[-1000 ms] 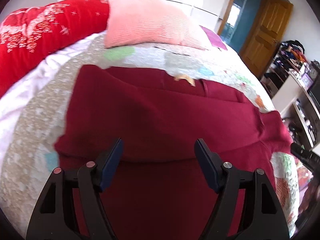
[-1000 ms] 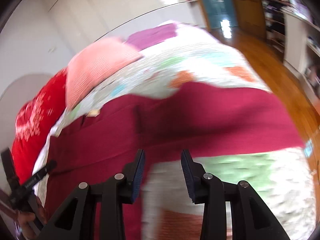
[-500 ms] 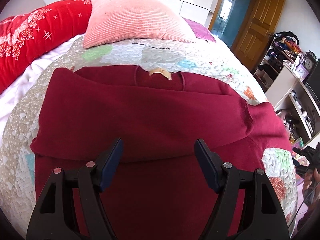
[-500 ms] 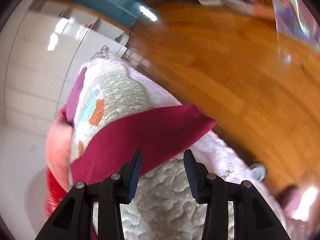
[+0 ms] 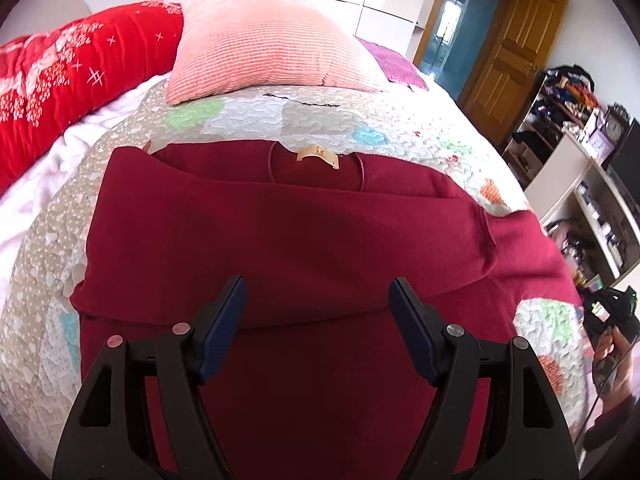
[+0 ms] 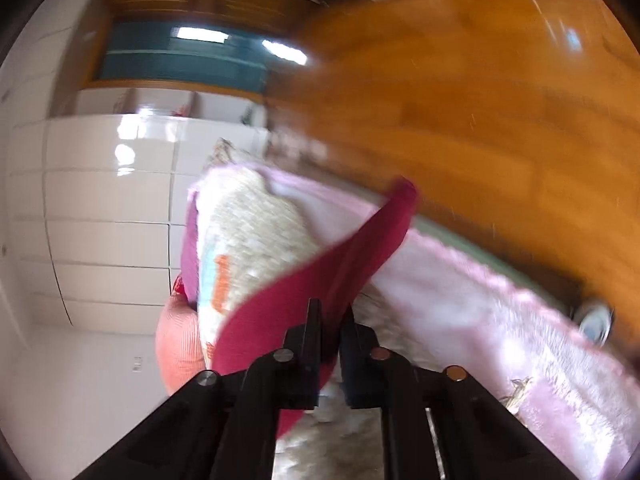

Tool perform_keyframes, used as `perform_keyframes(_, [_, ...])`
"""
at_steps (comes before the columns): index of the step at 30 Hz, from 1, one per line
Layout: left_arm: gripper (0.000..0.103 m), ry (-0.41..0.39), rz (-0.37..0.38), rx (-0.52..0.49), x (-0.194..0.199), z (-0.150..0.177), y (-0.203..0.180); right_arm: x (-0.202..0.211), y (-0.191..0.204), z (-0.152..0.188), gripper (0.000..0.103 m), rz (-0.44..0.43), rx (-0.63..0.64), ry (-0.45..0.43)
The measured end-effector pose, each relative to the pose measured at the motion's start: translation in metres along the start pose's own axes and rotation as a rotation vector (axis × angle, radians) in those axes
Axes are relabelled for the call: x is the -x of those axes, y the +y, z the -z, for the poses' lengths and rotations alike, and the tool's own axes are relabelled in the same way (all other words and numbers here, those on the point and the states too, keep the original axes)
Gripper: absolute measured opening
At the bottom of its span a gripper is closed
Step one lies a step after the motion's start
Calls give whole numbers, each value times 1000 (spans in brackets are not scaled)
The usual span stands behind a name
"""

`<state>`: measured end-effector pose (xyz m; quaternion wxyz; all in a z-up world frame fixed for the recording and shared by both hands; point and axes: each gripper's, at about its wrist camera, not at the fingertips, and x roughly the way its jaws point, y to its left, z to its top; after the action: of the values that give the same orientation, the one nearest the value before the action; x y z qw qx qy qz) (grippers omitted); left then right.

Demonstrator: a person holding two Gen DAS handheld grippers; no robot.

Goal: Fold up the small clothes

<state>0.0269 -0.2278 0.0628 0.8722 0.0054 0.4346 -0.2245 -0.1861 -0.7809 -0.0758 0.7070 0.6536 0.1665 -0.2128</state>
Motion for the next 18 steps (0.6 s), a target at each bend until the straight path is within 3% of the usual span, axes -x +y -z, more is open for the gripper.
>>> perform_keyframes(4, [74, 3, 29, 37, 5, -4, 11, 24, 65, 18, 6, -110, 171, -41])
perform_keyframes(8, [74, -3, 63, 95, 13, -9, 26, 24, 141, 60, 6, -245, 346, 31])
perform_keyframes(14, [74, -7, 113, 174, 21, -18, 49, -23, 246, 183, 6, -360, 644, 254])
perform_keyframes(18, [74, -5, 114, 188, 21, -17, 59, -75, 264, 270, 6, -300, 799, 372])
